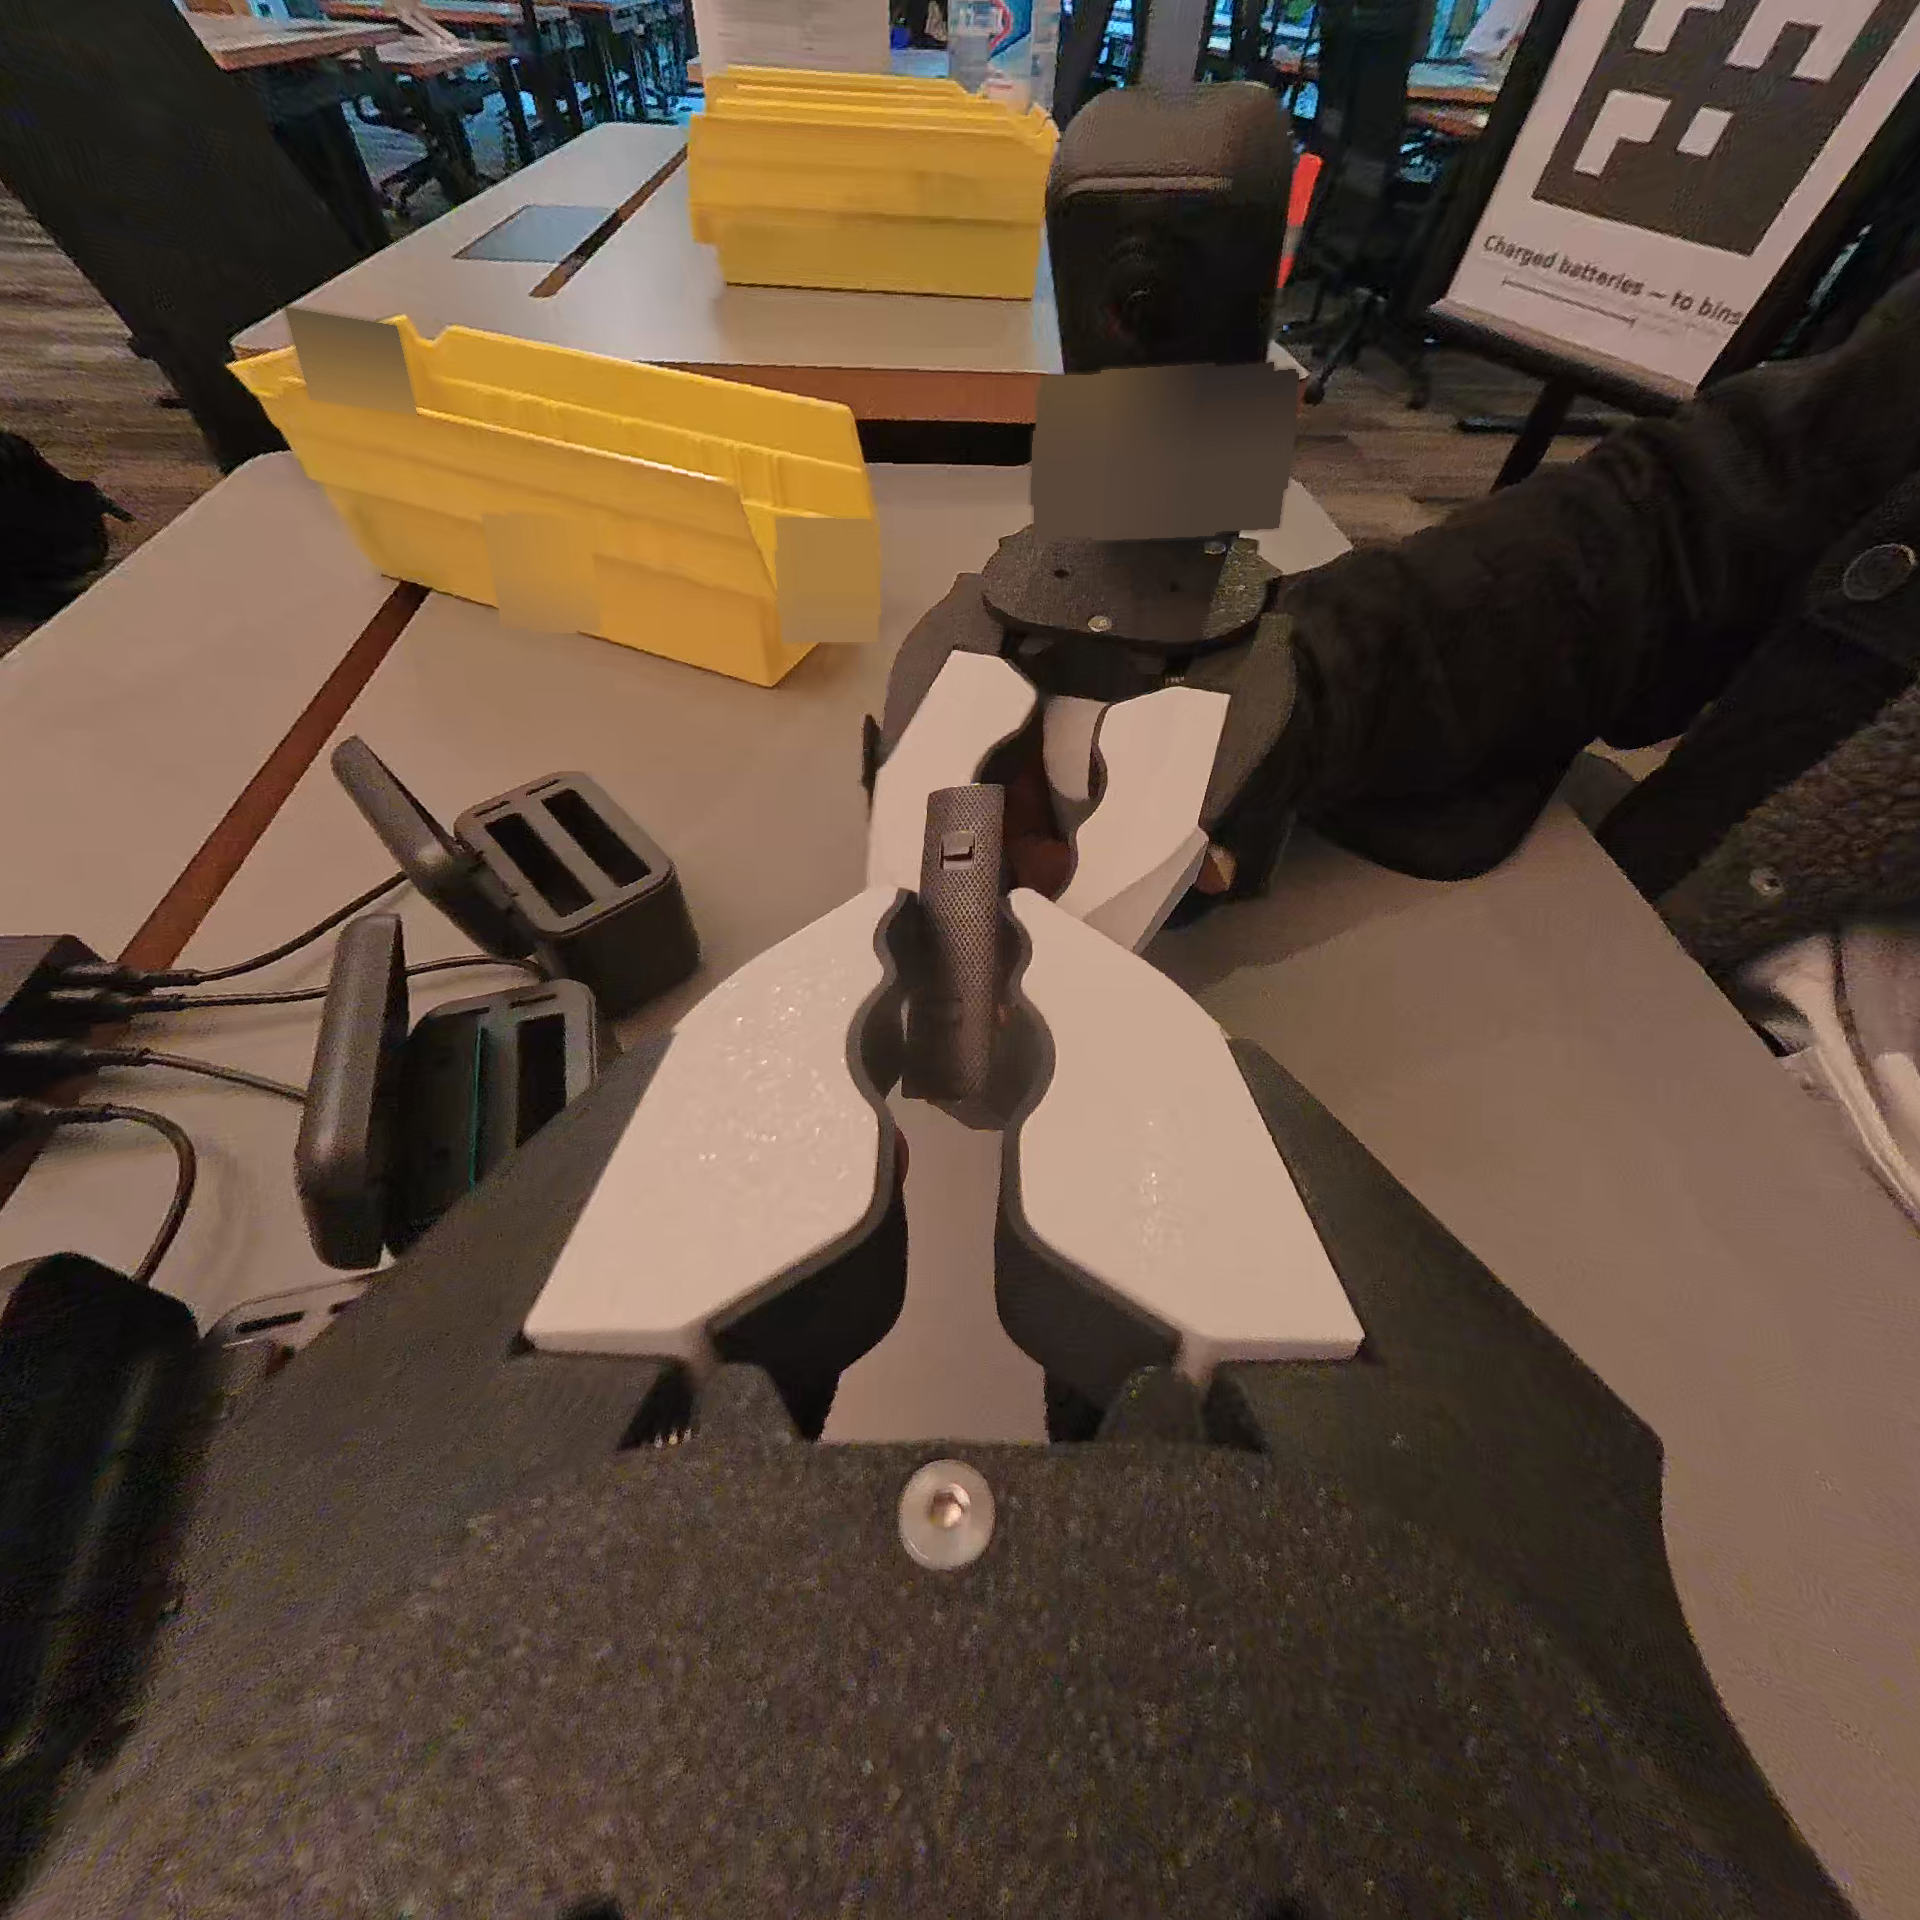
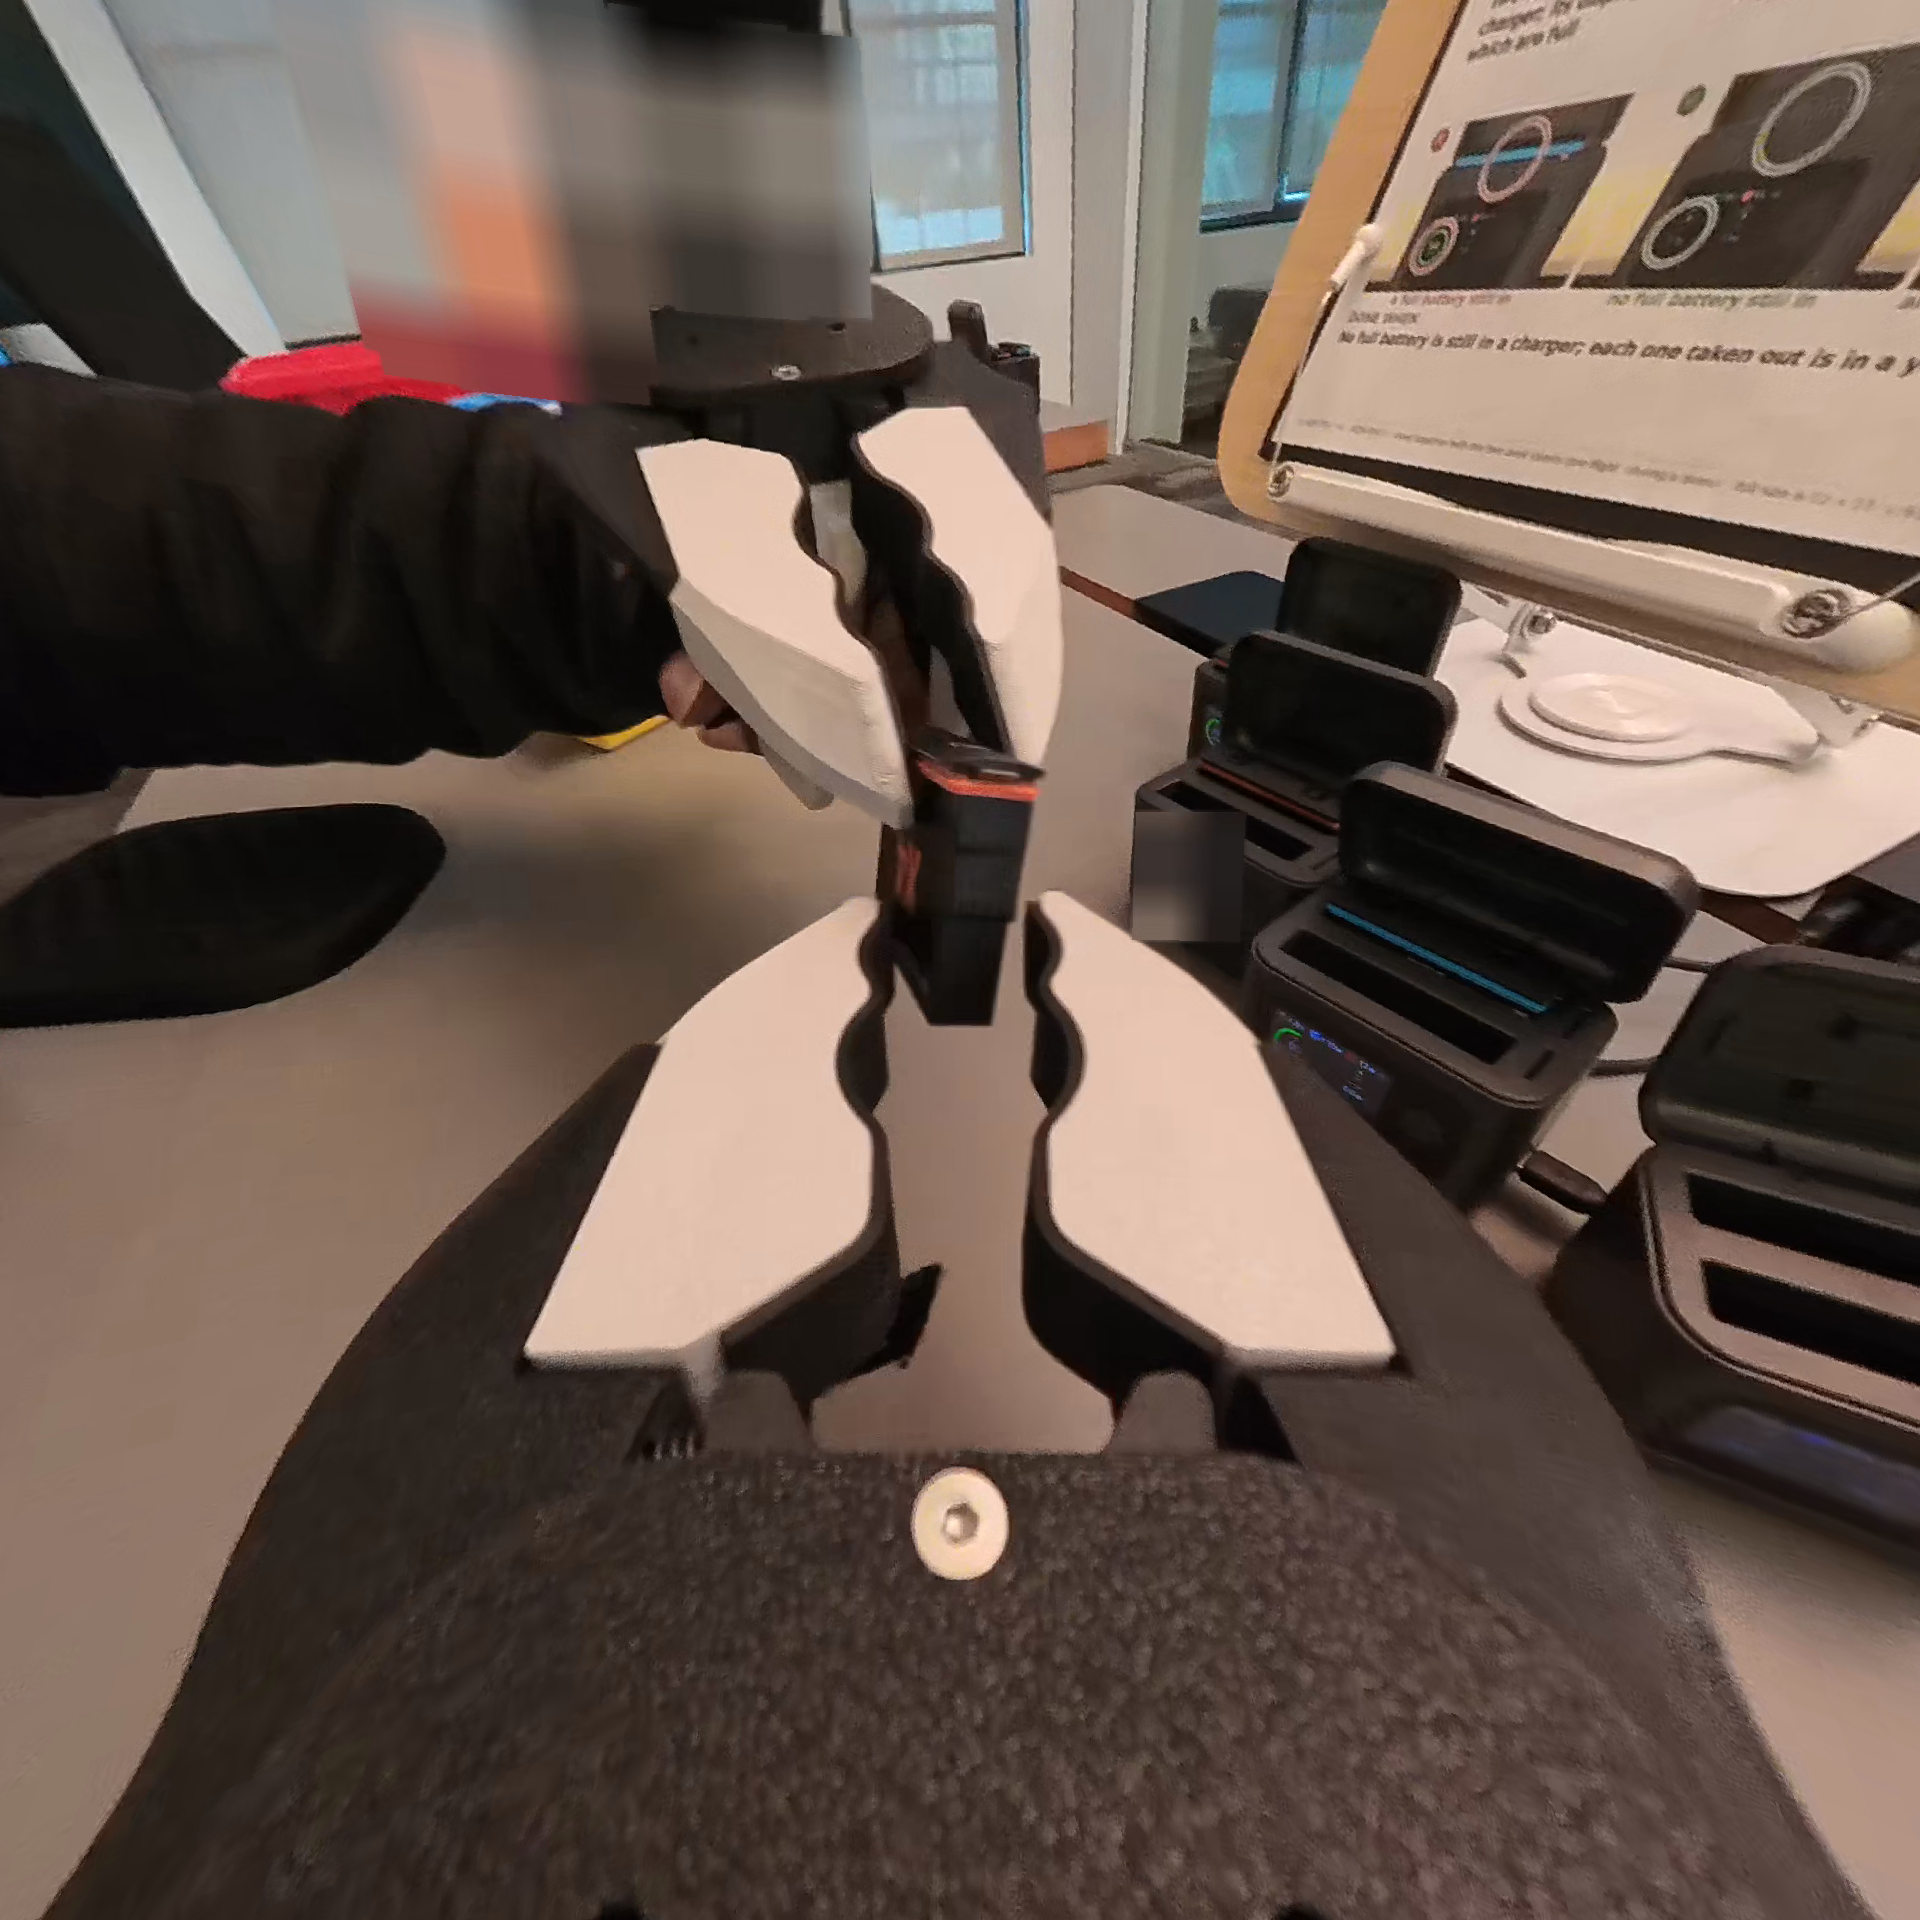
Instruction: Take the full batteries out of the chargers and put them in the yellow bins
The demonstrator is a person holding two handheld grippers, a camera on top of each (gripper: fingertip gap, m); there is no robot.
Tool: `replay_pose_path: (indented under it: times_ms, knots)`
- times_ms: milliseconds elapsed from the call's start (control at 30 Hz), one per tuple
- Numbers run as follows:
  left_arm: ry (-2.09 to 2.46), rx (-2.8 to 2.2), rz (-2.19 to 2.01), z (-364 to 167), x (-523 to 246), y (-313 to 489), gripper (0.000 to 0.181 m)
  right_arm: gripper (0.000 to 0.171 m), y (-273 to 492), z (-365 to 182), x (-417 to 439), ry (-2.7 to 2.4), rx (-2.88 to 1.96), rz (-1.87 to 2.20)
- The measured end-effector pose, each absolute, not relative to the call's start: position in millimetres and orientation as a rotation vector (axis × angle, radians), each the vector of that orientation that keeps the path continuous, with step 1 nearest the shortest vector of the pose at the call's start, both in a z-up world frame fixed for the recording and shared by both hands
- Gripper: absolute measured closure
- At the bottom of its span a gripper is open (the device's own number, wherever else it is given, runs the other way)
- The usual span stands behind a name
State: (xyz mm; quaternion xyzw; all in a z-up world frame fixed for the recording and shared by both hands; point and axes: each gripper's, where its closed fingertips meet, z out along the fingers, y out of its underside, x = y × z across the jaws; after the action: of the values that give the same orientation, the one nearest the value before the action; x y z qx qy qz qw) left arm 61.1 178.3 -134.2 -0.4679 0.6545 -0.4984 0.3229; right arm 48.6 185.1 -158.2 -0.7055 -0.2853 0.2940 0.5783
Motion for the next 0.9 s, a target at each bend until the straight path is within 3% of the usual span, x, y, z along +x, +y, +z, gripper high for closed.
replay_pose_path:
  times_ms: [133, 267, 600, 700, 900]
  knots:
    - [1.674, -1.279, -1.298, -133, 65, 183, 0.164, 0.161, 187, -155, 53, -0.656, -1.647, 0.631]
    - [1.616, -1.474, -1.178, -139, 66, 201, 0.159, 0.161, 196, -152, 67, -0.634, -1.637, 0.430]
    - [1.096, -2.080, -1.480, -138, 60, 212, 0.143, 0.161, 209, -154, 88, -0.921, -1.372, -0.670]
    - [0.974, -2.167, -1.536, -145, 64, 210, 0.139, 0.161, 207, -151, 83, -0.969, -1.283, -0.818]
    - [0.892, -2.194, -1.605, -148, 73, 204, 0.158, 0.162, 204, -147, 78, -1.016, -1.182, -0.959]
